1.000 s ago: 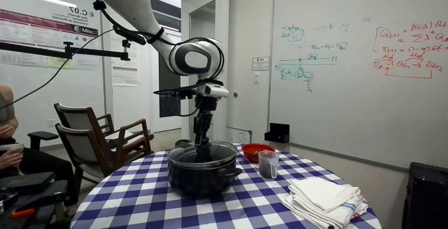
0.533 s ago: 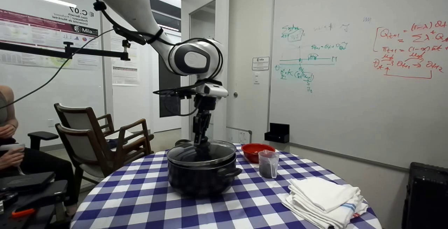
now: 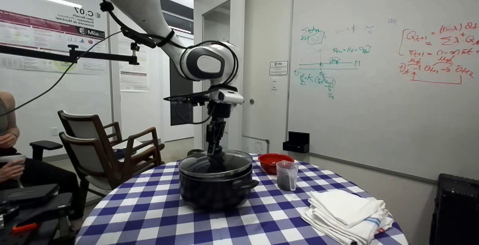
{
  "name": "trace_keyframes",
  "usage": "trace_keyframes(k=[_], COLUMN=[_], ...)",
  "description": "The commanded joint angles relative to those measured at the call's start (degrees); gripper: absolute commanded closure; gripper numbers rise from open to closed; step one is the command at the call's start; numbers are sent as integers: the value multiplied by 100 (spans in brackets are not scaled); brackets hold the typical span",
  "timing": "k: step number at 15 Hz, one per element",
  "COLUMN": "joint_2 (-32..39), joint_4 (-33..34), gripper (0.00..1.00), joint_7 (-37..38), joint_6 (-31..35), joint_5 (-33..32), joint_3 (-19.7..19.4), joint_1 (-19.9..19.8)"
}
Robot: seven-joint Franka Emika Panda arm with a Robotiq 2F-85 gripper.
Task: Put the lid on the pot
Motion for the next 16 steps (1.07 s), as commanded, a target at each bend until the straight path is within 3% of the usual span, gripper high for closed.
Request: trace_keyframes(k=[1,5,6,7,10,16], joint_2=[-28,15,28,40,37,25], joint_4=[71,94,100,105,111,19], gripper=[75,75,26,24,3,0], joint_7=[126,103,101,97,64,-8], joint_6=[-64,-77,-85,-96,-126,-82], joint_5=[-54,-26,-22,-19,21,35], joint_3=[-22,-11,-11,-9,11,21], joint_1=[62,49,47,46,30,8])
